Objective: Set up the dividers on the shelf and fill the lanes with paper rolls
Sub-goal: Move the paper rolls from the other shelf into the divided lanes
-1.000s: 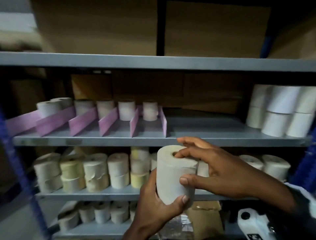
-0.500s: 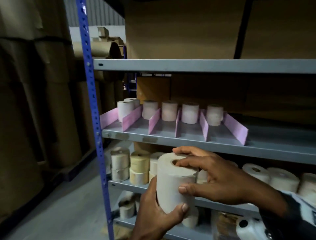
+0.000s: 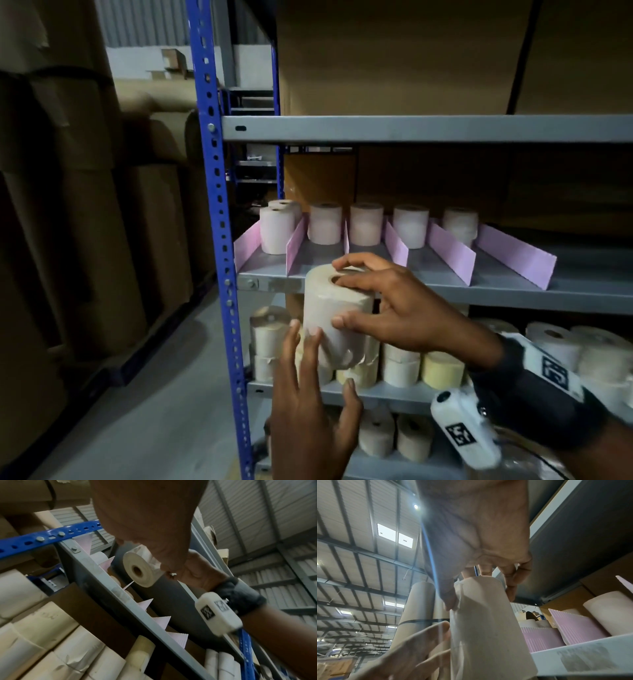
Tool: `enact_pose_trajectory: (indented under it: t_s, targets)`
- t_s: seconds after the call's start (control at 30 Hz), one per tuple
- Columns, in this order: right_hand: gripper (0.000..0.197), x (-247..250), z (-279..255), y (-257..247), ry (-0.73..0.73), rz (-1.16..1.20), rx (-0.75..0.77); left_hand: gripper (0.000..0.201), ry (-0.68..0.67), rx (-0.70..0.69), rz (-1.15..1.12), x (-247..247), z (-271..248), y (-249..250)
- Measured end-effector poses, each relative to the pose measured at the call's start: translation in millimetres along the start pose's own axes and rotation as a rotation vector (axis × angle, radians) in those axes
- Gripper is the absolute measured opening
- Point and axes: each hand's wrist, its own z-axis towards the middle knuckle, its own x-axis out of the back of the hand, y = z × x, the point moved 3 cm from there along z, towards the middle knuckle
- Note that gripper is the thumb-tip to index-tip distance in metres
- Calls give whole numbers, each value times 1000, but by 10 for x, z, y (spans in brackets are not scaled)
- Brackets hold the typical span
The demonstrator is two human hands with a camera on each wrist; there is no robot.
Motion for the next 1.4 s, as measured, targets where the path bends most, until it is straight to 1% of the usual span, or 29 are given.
enact_pose_trajectory:
  t_s: [0.07, 0.13, 0.3, 0.4, 0.5, 0.67, 0.73, 0.8, 0.87, 0.9, 1.0, 1.1, 1.2, 1.3, 1.4]
  targets:
    - [59, -30, 196, 26, 4, -51, -13, 78, -45, -84, 95, -44, 24, -55]
    - [58, -58, 367, 65, 18, -89, -15, 83, -113, -128, 190, -156, 40, -142]
    - [62, -114, 738, 228, 43, -197, -48, 96, -296, -107, 317, -469, 193, -420]
    - [65, -117, 930, 349, 17, -223, -102, 99, -353, -83, 347, -610, 340, -590]
    - [64, -143, 1099, 480, -1, -215, -133, 100, -387, -50, 373, -765, 473, -705]
    - [63, -189, 1308, 666, 8, -165, -118, 99, -359, -37, 370, -935, 654, -847]
    - [59, -183, 1418, 737, -3, -196, -111, 100, -354, -49, 370, -994, 720, -899]
    - [52, -165, 1543, 804, -67, -277, -132, 101, -359, -53, 375, -1057, 787, -940]
    - [36, -142, 1687, 878, -143, -358, -167, 99, -367, -40, 381, -1125, 874, -984]
    - [32, -132, 1769, 914, -176, -394, -187, 97, -372, -30, 387, -1158, 929, -1007]
    - [27, -122, 2008, 1007, -255, -461, -217, 93, -418, 0, 439, -1241, 1031, -1050]
    - [42, -147, 2230, 1138, -321, -466, -249, 89, -448, -4, 483, -1304, 1017, -1104]
    - [57, -165, 2402, 1299, -354, -478, -302, 86, -425, -12, 465, -1331, 1002, -1165]
    - [60, -182, 2518, 1463, -359, -425, -342, 81, -376, -3, 426, -1364, 1001, -1178]
    - [58, -199, 2598, 1567, -319, -361, -325, 80, -344, 6, 398, -1409, 983, -1182]
